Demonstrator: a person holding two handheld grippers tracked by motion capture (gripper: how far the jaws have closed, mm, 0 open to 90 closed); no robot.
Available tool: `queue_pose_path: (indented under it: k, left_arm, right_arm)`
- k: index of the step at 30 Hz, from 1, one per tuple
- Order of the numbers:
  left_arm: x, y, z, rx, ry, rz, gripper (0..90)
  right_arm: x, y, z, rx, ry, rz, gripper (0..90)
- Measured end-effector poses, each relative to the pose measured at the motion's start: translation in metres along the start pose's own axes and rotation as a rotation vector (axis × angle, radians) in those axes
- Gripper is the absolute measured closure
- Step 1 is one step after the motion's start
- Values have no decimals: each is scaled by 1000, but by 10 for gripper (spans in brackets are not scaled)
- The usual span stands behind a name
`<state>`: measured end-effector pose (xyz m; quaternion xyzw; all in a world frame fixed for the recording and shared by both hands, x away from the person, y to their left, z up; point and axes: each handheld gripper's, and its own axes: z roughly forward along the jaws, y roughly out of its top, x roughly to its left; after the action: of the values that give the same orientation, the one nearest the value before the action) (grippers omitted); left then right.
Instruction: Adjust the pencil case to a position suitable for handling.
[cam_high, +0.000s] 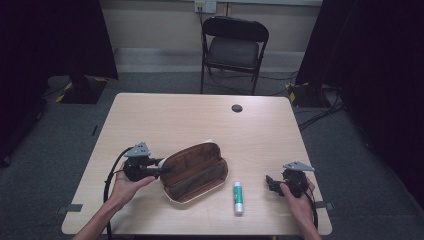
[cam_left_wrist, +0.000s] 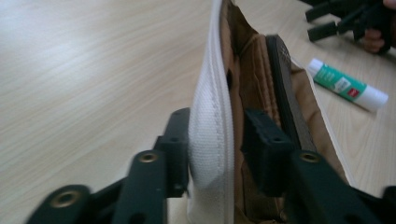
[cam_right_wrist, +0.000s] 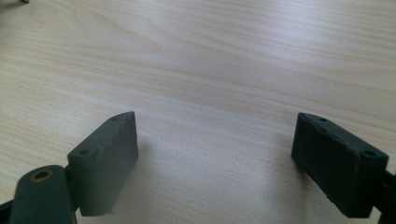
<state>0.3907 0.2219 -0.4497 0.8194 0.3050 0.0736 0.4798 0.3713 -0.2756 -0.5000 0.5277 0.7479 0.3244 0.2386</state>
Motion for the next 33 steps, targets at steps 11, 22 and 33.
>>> queue_pose_path:
  k: [11,22,33]
  left_arm:
    - [0,-3,-3,4,-80,15,780]
    - [-6,-12,-17,27,-171,46,783]
    - [-5,-14,-17,23,-215,61,773]
  right_arm:
    - [0,0,0,0,0,0,134]
    - [0,0,0,0,0,0,134]
    - [0,0,0,0,0,0,134]
